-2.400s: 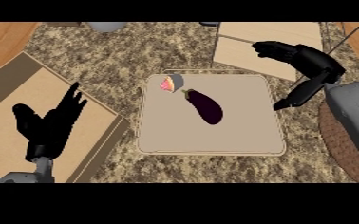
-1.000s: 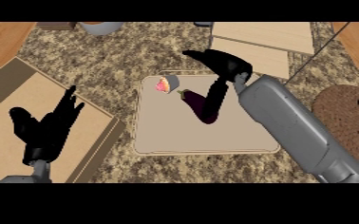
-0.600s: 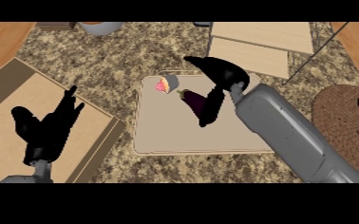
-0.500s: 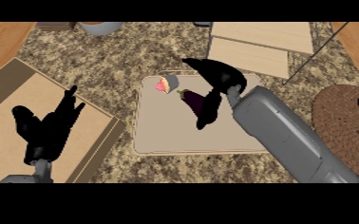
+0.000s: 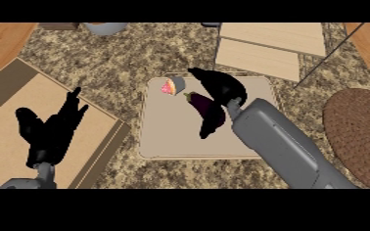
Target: Pick the eggplant from the tray and place it in the tiered shelf
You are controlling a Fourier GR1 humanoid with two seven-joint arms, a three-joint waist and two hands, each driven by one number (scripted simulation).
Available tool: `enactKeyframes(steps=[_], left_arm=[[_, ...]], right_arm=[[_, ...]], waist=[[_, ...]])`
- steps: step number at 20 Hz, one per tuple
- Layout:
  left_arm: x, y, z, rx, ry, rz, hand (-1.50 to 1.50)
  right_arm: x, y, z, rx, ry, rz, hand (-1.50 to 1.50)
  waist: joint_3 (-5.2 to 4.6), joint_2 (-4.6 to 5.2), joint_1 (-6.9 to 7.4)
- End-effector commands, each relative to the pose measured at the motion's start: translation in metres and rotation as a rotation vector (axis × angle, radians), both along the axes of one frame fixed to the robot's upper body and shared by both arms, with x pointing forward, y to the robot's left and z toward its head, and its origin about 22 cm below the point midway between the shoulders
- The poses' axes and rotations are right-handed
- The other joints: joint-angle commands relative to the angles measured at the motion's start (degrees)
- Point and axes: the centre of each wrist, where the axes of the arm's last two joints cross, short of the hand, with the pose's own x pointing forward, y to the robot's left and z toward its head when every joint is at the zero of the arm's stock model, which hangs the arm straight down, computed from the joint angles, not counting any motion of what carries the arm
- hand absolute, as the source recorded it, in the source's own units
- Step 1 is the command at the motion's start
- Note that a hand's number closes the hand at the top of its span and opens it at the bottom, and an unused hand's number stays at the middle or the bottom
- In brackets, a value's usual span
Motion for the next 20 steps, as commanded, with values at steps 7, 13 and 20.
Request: enactKeyframes(steps=[7,13,20], left_arm=[[-0.002,0.006,-0.033,-0.021,0.14,0.025,0.0],[-0.009,0.0,-0.03,-0.043,0.156,0.007,0.0],[0.0,0.002,-0.024,-0.033,0.156,0.023,0.0]], right_arm=[[0.005,-0.002,-0.037,-0.046,-0.064,-0.041,-1.5],[0.009,0.006,-0.044,0.014,-0.062,-0.037,-1.5],[0.0,0.025,-0.061,0.035,-0.055,0.025,-1.5]], waist=[[-1.32,1.15,0.38],[-1.29,1.05,0.81],[-1.29,0.95,0.5]])
